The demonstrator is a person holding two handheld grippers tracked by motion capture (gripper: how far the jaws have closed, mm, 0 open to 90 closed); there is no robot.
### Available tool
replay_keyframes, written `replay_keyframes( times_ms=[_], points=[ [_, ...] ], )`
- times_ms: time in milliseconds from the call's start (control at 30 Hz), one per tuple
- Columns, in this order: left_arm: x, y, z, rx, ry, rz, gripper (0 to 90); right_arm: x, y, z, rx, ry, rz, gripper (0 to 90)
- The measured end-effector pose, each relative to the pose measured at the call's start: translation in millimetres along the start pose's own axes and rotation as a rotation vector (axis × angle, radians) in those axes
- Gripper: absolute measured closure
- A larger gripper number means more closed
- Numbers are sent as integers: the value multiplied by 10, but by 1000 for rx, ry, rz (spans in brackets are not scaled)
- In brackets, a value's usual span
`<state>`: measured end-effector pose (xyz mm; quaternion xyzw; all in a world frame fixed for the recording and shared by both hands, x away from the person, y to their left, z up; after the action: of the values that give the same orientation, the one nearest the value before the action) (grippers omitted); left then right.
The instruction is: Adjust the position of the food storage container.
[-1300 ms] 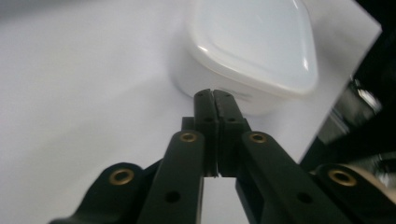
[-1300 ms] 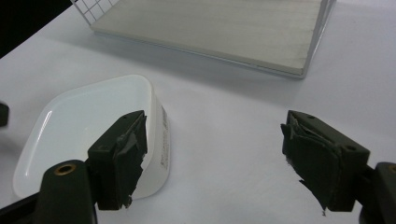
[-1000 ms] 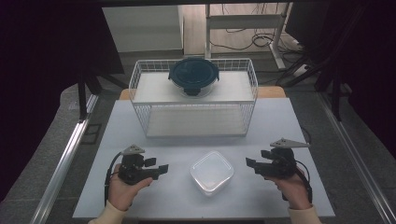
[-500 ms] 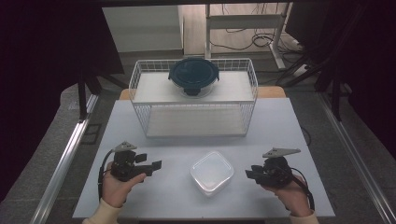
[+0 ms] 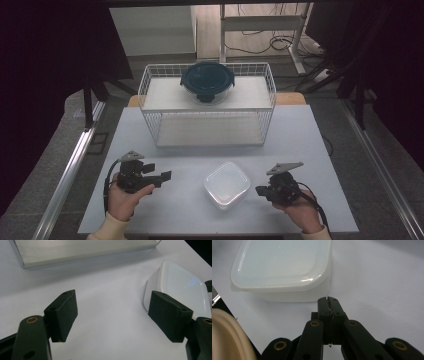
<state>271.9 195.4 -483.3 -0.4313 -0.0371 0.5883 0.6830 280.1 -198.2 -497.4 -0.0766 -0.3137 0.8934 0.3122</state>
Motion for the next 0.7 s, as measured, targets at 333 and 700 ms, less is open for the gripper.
replay_keyframes(
  times_ms=[333, 700],
  points=[
    [4, 6, -27, 9, -6, -3, 229, 25, -85, -105, -5, 7, -5, 891],
    [7, 3, -34, 13, -10, -7, 229, 21, -208, -202, -7, 22, -9, 892]
  ],
)
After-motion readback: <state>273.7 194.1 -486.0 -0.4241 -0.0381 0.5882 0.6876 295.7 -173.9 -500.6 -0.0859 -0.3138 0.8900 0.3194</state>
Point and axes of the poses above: each handheld gripper's, and its own axes: z roughly backward along the jaws, y roughly out of its underside, x roughly to its left, the point moved 3 cm from there along -z, roughly forward along the jaws, and after that the axes turned 10 degrees about z, right-handed, at the moved point
